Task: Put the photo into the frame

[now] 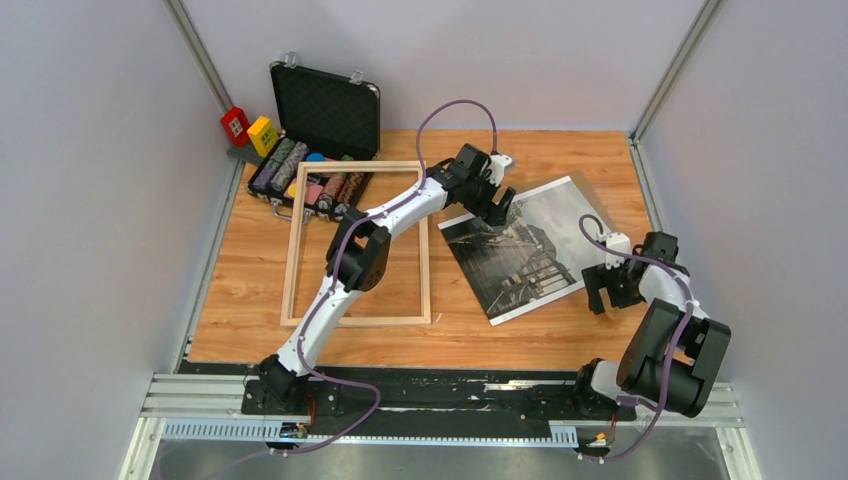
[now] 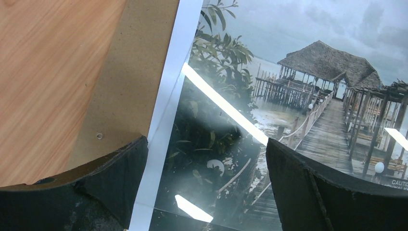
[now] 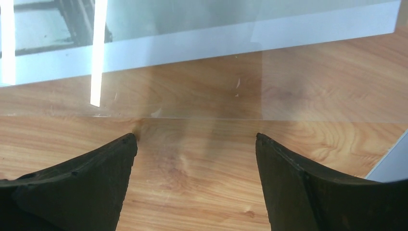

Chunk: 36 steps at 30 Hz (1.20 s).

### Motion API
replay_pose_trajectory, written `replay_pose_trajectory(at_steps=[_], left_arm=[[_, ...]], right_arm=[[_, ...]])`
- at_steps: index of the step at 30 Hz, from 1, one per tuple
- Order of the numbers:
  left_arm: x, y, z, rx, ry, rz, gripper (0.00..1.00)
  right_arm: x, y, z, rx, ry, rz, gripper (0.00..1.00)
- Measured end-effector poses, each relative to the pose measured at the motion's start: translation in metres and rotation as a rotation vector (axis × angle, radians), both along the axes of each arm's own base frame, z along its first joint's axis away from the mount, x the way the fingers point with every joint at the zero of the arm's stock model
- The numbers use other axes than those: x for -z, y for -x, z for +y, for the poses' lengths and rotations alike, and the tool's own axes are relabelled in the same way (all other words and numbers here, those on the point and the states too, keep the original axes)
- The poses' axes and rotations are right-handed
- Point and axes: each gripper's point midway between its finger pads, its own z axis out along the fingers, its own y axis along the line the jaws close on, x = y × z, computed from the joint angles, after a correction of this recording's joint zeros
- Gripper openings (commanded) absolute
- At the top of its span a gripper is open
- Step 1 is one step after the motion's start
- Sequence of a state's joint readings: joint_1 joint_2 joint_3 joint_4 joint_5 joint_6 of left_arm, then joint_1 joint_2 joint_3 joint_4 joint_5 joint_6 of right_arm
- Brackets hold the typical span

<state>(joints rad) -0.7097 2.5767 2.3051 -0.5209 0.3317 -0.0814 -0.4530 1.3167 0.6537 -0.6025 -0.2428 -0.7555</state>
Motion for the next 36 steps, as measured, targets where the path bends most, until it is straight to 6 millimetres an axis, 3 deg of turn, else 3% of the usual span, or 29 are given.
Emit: replay_pose_trajectory(at_steps=[14, 19, 30, 36], left_arm=[[0.005, 0.005, 0.005, 0.016, 0.026, -0.027, 0.84], [0.006, 0.017, 0.013, 0.028, 0.027, -0.003, 0.82], [0.003, 0.048, 0.028, 0.009, 0.063, 0.113, 0.80], [0.001, 0.073, 0.032, 0.001, 0.079, 0.184, 0.80]], right_arm=[[0.001, -0.044, -0.013, 0.108, -0.056, -0.031, 0.89], [0.001, -0.066, -0.023, 0.141, -0.061, -0.051, 0.89], [0.000, -0.093, -0.040, 0.174, -0.060, -0.069, 0.89], [-0.001, -0.113, -0.051, 0.176, -0.050, -0.090, 0.89]])
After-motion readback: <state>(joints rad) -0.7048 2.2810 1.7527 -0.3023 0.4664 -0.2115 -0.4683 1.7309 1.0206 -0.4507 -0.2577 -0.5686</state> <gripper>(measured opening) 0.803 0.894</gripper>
